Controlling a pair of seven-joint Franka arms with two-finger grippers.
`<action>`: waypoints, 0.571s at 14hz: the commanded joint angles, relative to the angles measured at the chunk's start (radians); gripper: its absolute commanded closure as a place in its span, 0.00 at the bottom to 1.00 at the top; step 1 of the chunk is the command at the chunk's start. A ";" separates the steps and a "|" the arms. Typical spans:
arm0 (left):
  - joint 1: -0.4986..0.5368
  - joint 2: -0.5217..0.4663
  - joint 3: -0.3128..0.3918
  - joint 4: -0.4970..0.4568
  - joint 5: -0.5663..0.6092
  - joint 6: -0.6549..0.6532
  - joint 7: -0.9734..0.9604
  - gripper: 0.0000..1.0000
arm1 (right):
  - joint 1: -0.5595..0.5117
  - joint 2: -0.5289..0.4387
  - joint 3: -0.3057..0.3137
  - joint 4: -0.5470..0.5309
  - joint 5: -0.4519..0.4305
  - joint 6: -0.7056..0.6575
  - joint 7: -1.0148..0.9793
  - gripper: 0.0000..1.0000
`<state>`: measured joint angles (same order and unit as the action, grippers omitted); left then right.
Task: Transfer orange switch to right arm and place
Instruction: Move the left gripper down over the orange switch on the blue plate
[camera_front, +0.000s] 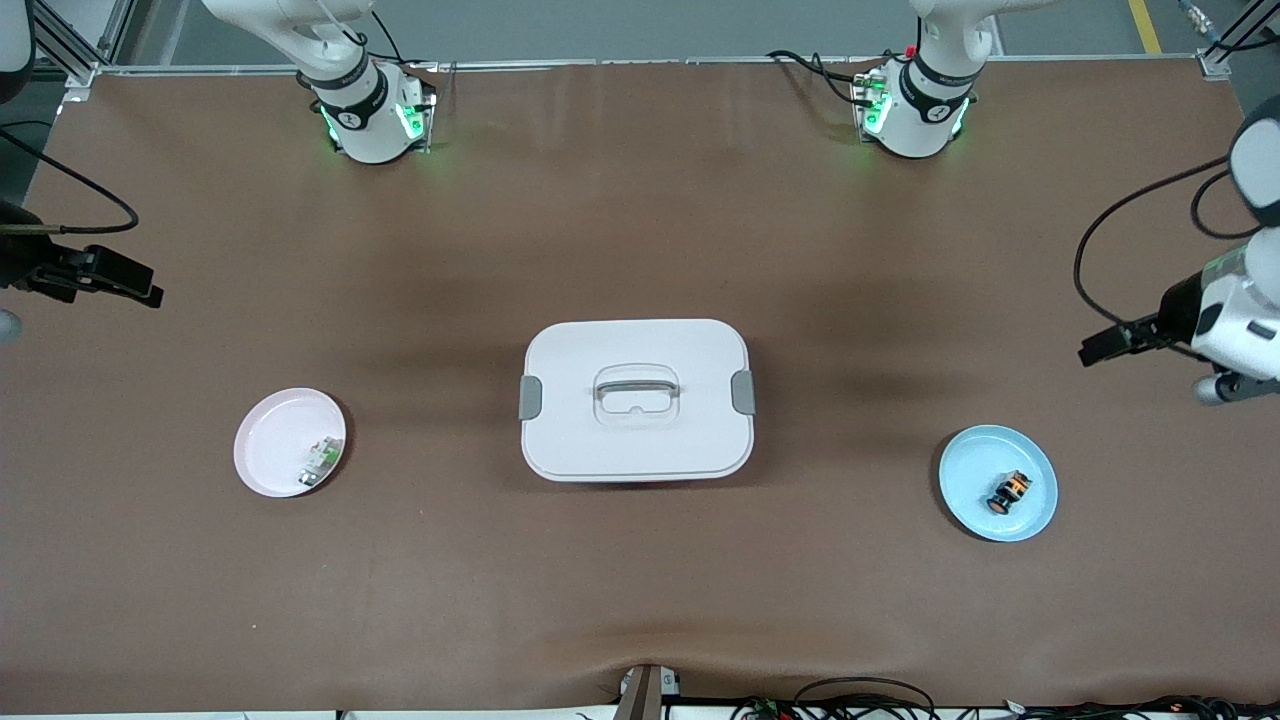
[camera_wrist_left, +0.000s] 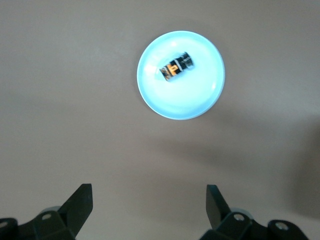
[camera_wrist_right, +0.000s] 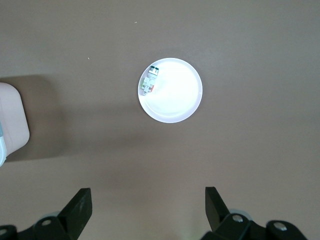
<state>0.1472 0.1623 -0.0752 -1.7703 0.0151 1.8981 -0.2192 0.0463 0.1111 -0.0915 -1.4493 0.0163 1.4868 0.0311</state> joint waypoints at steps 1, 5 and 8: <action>0.018 0.093 -0.005 0.003 0.012 0.091 -0.133 0.00 | 0.004 0.009 -0.002 0.021 -0.006 -0.008 0.006 0.00; 0.012 0.192 -0.011 0.020 -0.018 0.173 -0.244 0.00 | 0.006 0.010 -0.002 0.021 -0.004 -0.006 0.006 0.00; 0.005 0.262 -0.012 0.049 -0.034 0.200 -0.258 0.00 | 0.004 0.010 -0.002 0.021 -0.006 -0.008 0.006 0.00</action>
<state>0.1540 0.3802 -0.0841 -1.7608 -0.0016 2.0858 -0.4570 0.0466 0.1114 -0.0913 -1.4493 0.0163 1.4867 0.0311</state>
